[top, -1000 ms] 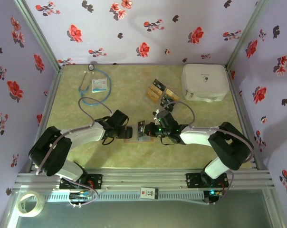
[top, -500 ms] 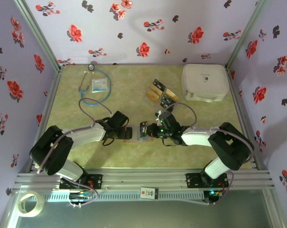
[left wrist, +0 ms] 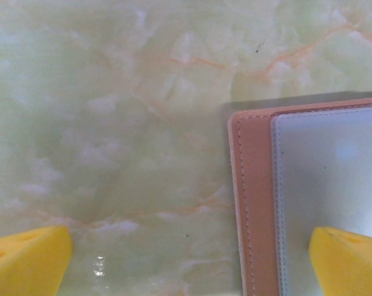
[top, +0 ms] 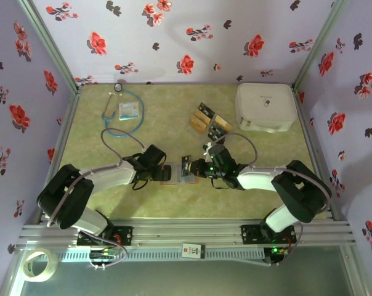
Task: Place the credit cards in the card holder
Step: Insert the credit card into the card slot.
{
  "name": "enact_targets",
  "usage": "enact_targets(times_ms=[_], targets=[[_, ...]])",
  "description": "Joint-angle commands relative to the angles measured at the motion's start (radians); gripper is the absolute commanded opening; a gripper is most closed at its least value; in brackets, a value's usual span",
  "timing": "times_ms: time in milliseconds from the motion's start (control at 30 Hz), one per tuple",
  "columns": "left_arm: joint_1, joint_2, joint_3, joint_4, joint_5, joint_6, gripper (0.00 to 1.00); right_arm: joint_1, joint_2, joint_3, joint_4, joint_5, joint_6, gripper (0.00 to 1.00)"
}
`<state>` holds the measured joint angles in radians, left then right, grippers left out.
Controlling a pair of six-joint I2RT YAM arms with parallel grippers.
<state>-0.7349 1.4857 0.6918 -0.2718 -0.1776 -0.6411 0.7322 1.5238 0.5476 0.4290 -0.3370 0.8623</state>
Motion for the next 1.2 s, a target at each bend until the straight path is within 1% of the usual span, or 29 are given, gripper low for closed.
enact_targets(times_ms=[0, 300, 633, 1167], targets=[[-0.003, -0.006, -0.023, -0.049, -0.026, -0.019, 1.00, 0.007, -0.010, -0.006, 0.072, -0.019, 0.028, 0.00], [-0.003, -0.010, -0.030, -0.051, -0.027, -0.026, 1.00, 0.019, 0.058, -0.015, 0.191, -0.014, 0.065, 0.00], [-0.003, -0.003, -0.034, -0.048, -0.029, -0.033, 1.00, 0.021, 0.090, -0.058, 0.266, 0.005, 0.075, 0.00], [-0.003, 0.000, -0.035, -0.054, -0.031, -0.033, 1.00, 0.025, 0.147, -0.077, 0.363, -0.004, 0.105, 0.00]])
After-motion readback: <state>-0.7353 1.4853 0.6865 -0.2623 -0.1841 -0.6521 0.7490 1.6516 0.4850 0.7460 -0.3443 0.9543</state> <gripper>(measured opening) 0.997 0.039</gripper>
